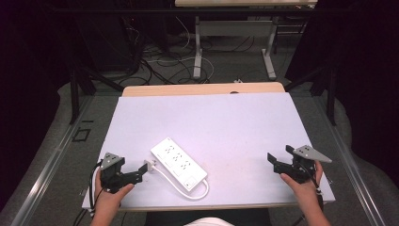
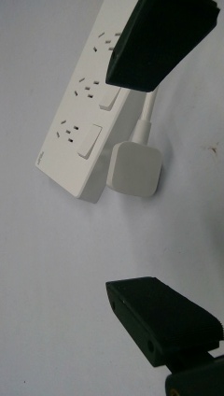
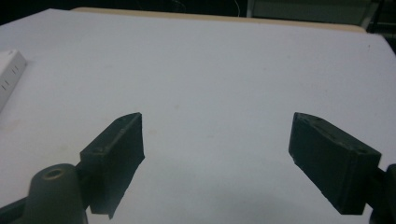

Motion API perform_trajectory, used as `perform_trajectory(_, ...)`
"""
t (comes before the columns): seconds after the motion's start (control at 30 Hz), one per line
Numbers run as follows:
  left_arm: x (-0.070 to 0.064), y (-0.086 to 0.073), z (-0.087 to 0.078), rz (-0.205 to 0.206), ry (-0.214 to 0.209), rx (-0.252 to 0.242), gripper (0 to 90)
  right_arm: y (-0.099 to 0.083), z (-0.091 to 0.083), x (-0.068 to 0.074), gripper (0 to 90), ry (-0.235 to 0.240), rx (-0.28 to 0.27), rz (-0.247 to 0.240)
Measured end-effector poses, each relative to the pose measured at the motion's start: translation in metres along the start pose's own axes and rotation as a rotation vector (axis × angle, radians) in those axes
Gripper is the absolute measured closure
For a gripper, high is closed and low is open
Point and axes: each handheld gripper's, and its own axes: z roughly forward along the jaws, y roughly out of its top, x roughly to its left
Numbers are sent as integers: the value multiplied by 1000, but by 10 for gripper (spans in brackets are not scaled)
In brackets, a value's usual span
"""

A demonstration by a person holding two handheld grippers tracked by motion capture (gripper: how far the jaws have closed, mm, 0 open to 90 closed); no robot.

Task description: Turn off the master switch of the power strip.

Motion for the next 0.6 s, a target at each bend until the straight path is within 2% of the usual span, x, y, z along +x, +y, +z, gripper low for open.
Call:
perform_trajectory(0.2, -3, 1, 2, 6, 6, 1, 47, -11, 4, -5, 173, -10, 25, -13)
perform_trajectory(0.3, -4, 1, 2, 8, 11, -4, 59, -13, 4, -6, 186, 6, 15, -13)
perform_trajectory(0.37, -4, 1, 1, 8, 11, -1, 61, -15, 5, -5, 187, 12, 11, 8)
perform_trajectory(0.53, -6, 1, 1, 11, 12, 0, 74, -16, 5, -3, 187, 18, 23, -13)
perform_trajectory(0.6, -6, 2, 0, 12, 10, 2, 90, -16, 4, -1, 185, 16, 28, -5)
